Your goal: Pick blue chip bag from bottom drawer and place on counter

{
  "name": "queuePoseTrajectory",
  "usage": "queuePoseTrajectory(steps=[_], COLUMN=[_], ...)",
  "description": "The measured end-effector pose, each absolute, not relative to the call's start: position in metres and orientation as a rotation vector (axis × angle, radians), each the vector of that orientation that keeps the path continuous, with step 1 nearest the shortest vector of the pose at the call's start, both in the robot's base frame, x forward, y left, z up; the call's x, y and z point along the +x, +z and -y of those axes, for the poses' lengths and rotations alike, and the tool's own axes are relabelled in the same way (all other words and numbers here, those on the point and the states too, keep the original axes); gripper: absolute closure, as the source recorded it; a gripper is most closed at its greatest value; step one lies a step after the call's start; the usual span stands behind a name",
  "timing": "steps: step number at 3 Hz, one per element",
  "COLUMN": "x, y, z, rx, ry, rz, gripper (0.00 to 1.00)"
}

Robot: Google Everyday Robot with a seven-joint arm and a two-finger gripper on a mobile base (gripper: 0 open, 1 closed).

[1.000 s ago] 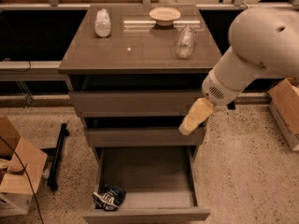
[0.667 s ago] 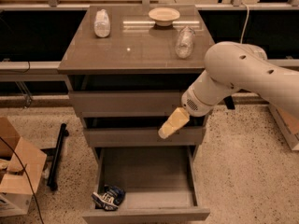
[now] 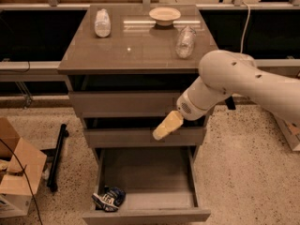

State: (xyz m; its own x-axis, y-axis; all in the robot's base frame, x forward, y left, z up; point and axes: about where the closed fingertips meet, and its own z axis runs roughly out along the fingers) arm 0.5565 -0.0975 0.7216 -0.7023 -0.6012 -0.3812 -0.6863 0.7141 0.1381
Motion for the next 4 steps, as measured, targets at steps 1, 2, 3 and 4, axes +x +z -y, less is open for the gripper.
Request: queuePoseTrajectory(steps=[1,2,3,4], x=[0.576,0.604,0.606,0.606], y=[0.671,0.612,0.606,0.592], z=[0.08,0.062,0.056,0.053], rx=[-0.937,-0.911,-0.841,-0.856], ry=[0.349,0.201,0.185,0.148], rz=[-2.674,-2.74,-2.783,-2.825], gripper=[0.0,0.0,0.0,0.0])
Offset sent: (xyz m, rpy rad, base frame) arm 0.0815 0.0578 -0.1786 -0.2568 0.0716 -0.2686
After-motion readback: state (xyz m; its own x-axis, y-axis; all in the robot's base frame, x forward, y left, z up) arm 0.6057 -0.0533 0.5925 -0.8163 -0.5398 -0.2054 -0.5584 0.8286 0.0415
